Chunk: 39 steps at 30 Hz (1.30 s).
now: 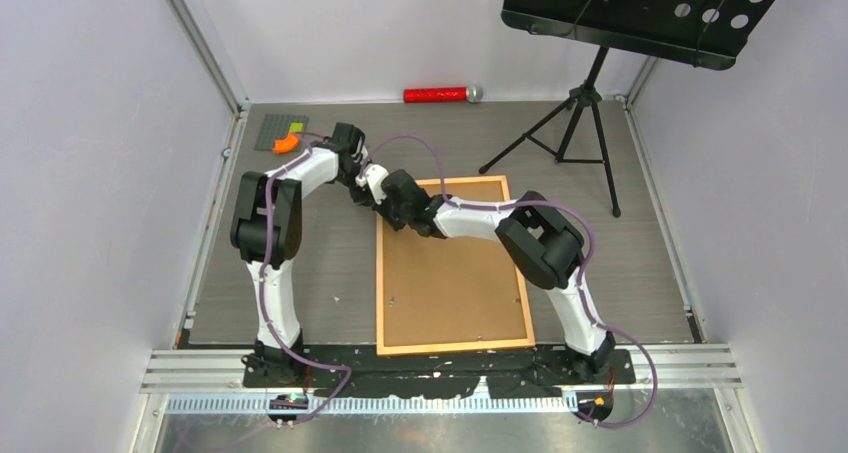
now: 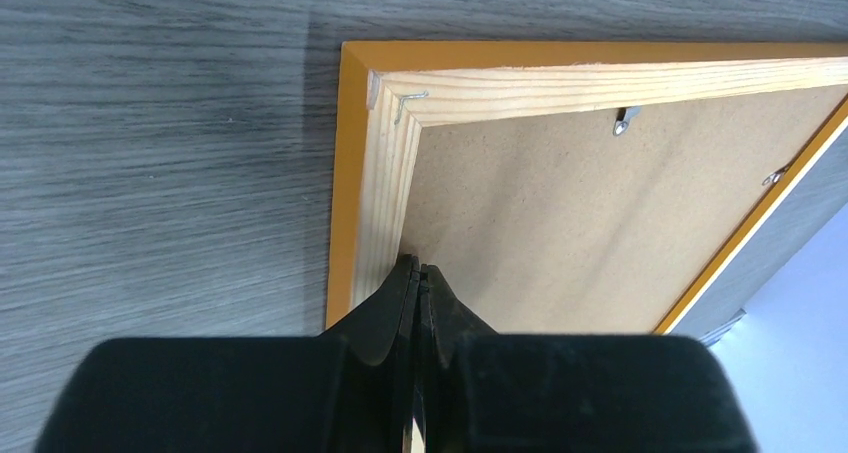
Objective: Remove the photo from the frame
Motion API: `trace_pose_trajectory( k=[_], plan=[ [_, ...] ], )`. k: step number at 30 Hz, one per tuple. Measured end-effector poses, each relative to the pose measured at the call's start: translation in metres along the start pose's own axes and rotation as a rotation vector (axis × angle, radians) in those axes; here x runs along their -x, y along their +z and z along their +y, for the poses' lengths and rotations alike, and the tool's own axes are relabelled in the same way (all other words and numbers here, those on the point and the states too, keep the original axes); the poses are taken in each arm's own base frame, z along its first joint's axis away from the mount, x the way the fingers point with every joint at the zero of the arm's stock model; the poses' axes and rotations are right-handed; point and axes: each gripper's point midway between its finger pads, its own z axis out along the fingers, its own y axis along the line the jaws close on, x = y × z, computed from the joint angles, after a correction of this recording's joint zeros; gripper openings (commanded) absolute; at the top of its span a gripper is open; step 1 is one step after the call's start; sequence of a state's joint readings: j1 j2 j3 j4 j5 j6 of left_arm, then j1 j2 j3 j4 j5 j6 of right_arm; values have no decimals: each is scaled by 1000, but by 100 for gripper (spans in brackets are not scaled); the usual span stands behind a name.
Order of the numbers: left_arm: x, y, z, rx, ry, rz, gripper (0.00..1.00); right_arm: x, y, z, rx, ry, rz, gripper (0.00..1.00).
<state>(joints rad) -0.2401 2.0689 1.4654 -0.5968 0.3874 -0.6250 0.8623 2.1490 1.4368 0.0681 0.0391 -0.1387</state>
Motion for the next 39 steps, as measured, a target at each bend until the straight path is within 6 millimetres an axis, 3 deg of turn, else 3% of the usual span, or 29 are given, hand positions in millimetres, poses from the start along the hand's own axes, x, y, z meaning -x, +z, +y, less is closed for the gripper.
trace_pose_trajectory(
  k=[14, 23, 25, 27, 32, 33, 34, 36, 39],
  plan=[
    [0, -2, 3, 29, -27, -13, 5, 1, 2, -5, -148, 219, 10, 5],
    [0, -3, 2, 28, -28, -14, 9, 3, -2, -7, -155, 207, 12, 41],
    [1, -5, 1, 28, -26, -17, 15, 8, -10, -12, -167, 187, 9, 49],
    [1, -10, -1, 28, -21, -24, 32, 20, -25, -18, -185, 173, -19, 60],
    [10, -39, -18, -7, 20, -89, 82, 57, -100, -45, -277, 202, -171, 99],
    [13, -47, -23, -17, 40, -111, 88, 59, -117, -52, -298, 220, -202, 98],
    [17, -56, -29, -28, 60, -135, 97, 56, -131, -60, -319, 240, -223, 97],
    [26, -71, -39, -42, 92, -182, 100, 41, -152, -78, -363, 289, -239, 97],
    [40, -84, -46, -44, 130, -232, 100, -17, -175, -115, -456, 412, -183, 96]
  ],
)
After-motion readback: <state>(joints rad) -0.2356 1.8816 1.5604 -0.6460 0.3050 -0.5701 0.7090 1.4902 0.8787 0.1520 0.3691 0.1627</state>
